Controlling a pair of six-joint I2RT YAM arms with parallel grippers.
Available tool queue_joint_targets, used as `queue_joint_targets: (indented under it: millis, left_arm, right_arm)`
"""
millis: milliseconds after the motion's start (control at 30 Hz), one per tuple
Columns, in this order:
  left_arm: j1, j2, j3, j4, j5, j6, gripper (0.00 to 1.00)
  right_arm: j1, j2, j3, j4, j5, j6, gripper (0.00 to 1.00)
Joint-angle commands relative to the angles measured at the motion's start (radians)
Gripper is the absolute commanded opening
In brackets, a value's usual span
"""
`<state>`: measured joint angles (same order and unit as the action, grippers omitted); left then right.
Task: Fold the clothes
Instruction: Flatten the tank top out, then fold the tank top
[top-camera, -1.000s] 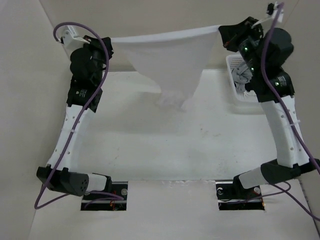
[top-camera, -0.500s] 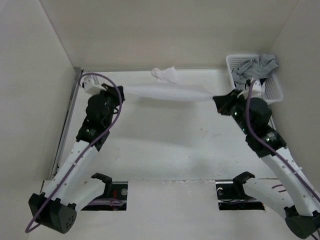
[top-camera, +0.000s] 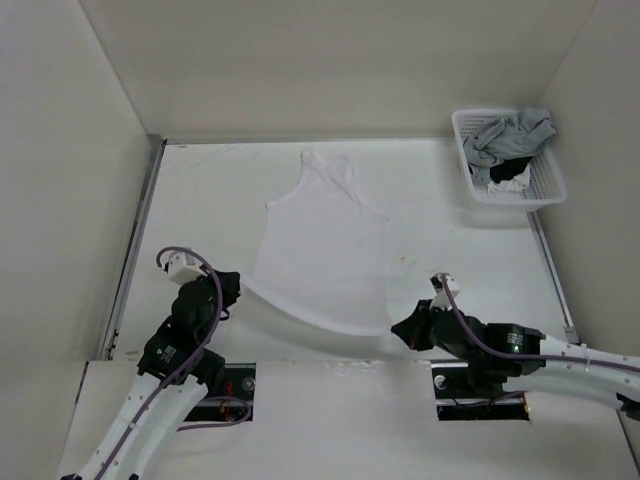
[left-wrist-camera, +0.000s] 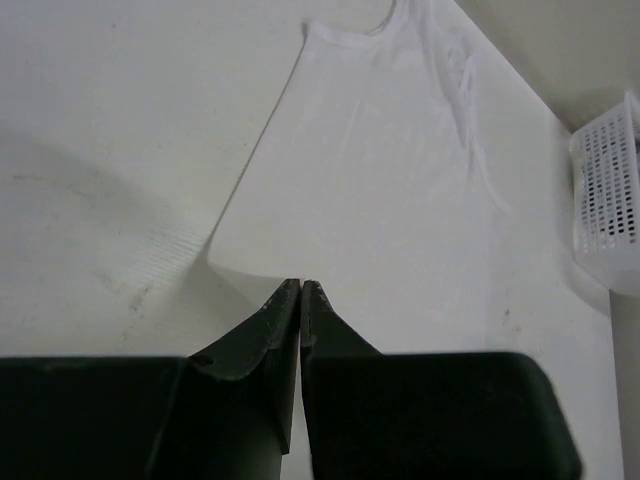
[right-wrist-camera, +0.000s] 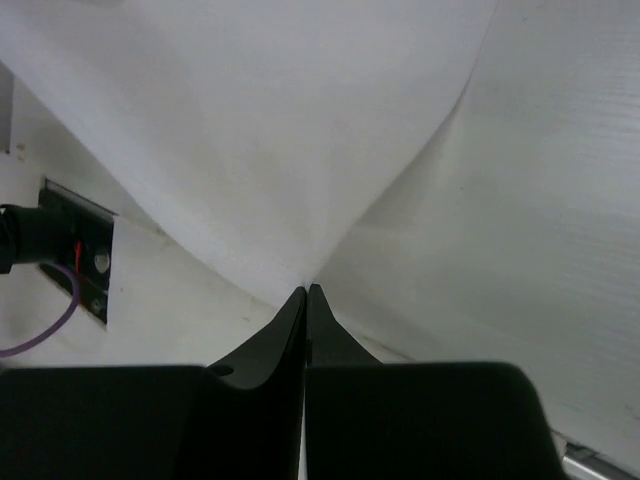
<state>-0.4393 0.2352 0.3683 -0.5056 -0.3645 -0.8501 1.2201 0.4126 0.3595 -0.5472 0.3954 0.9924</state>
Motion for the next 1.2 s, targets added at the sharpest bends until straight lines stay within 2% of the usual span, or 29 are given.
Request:
queue_joint_targets:
  millis: [0, 100, 167, 267, 367, 400, 500, 733, 800, 867, 933, 1033, 1067, 1167]
  left_arm:
    - [0.007, 0.024, 0.089, -0.03, -0.022, -0.038, 0.02]
    - [0.021, 0.148, 0.167, 0.086, -0.047, -0.021, 0.02]
    - [0.029, 0.273, 0.211, 0.223, -0.068, 0.009, 0.02]
    - [0.052, 0.482, 0.285, 0.408, -0.093, 0.037, 0.02]
    - [0.104, 0.758, 0.404, 0.583, -0.085, 0.062, 0.02]
    - [0.119, 0.844, 0.449, 0.622, -0.083, 0.069, 0.02]
    - [0.167, 1.069, 0.588, 0.69, -0.077, 0.082, 0.02]
    - [0.241, 1.574, 0.995, 0.647, 0.01, 0.095, 0.04]
    - [0.25, 1.685, 1.105, 0.615, 0.019, 0.1, 0.07]
    - [0.256, 1.766, 1.191, 0.604, 0.027, 0.105, 0.14]
    - [0.264, 1.797, 1.232, 0.613, 0.051, 0.112, 0.16]
    - [0.267, 1.787, 1.233, 0.654, 0.068, 0.14, 0.31]
    - [0.267, 1.759, 1.207, 0.657, 0.076, 0.149, 0.35]
    - [0.248, 1.612, 1.001, 0.679, 0.078, 0.145, 0.35]
  right_arm:
    - [0.113, 0.031, 0.126, -0.056, 0.219, 0.134, 0.01]
    - [0.056, 0.141, 0.252, 0.002, 0.275, 0.001, 0.01]
    - [-0.082, 0.228, 0.321, 0.106, 0.246, -0.156, 0.01]
    - [-0.385, 0.369, 0.393, 0.315, 0.041, -0.338, 0.01]
    - [-0.676, 0.559, 0.484, 0.467, -0.22, -0.376, 0.02]
    - [-0.746, 0.633, 0.522, 0.508, -0.274, -0.379, 0.02]
    - [-0.854, 0.84, 0.666, 0.558, -0.372, -0.383, 0.02]
    - [-0.969, 1.312, 1.06, 0.527, -0.478, -0.391, 0.03]
    - [-0.986, 1.444, 1.174, 0.494, -0.481, -0.391, 0.03]
    - [-1.0, 1.558, 1.281, 0.477, -0.469, -0.38, 0.06]
    - [-1.008, 1.641, 1.357, 0.487, -0.457, -0.356, 0.11]
    - [-1.008, 1.686, 1.379, 0.533, -0.444, -0.328, 0.4]
    - [-1.008, 1.668, 1.348, 0.535, -0.438, -0.328, 0.46]
    - [-0.986, 1.559, 1.17, 0.573, -0.396, -0.334, 0.49]
